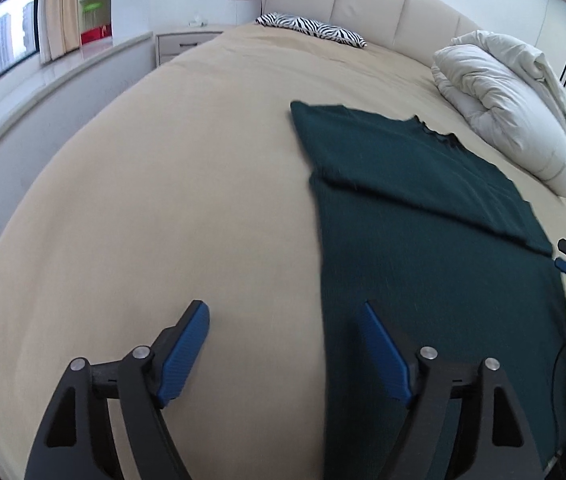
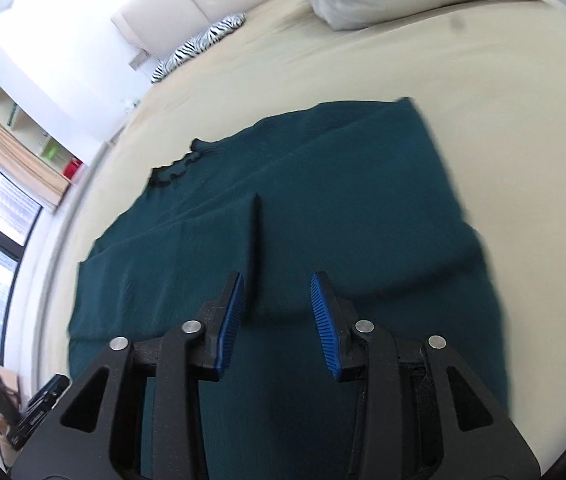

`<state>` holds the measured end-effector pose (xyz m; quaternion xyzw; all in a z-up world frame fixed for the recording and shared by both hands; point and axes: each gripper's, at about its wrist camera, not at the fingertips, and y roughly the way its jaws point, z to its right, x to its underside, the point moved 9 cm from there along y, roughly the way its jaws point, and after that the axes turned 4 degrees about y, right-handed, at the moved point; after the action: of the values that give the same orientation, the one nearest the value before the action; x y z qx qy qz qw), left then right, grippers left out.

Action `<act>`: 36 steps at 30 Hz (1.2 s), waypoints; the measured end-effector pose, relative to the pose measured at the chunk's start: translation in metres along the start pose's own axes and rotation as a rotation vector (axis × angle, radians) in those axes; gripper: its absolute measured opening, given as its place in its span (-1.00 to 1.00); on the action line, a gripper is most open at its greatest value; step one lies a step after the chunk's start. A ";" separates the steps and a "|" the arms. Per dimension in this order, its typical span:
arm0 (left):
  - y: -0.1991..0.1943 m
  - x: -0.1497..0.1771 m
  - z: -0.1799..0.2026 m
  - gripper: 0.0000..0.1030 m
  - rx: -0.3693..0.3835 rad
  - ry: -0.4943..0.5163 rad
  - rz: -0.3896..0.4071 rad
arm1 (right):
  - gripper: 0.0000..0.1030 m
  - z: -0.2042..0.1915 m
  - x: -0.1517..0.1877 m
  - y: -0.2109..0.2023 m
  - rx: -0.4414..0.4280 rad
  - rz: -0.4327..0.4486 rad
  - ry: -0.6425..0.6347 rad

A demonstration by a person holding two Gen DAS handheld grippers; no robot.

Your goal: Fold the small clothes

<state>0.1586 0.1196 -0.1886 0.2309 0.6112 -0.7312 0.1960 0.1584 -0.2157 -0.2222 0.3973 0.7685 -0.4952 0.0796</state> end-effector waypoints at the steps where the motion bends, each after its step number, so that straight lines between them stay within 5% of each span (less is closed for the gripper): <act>1: -0.008 0.011 -0.002 0.56 0.037 -0.019 -0.008 | 0.02 0.004 0.007 -0.014 -0.010 0.010 0.005; 4: -0.026 0.047 -0.009 0.56 0.133 -0.093 -0.055 | 0.25 0.021 0.034 -0.066 -0.041 0.048 0.002; 12: -0.071 0.104 -0.002 0.48 0.338 -0.210 -0.114 | 0.26 0.063 0.116 -0.155 -0.069 -0.022 0.035; 19: -0.083 0.134 0.023 0.34 0.438 -0.171 -0.203 | 0.26 0.090 0.156 -0.198 -0.064 -0.048 0.069; 27: -0.083 0.140 0.028 0.07 0.485 -0.199 -0.242 | 0.26 0.117 0.176 -0.223 -0.035 -0.078 0.116; 36: -0.079 0.142 0.027 0.01 0.485 -0.211 -0.255 | 0.26 0.148 0.184 -0.235 -0.018 -0.152 0.206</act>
<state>-0.0052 0.1065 -0.2033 0.1150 0.4191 -0.8946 0.1043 -0.1668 -0.2856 -0.2268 0.3860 0.8048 -0.4496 -0.0342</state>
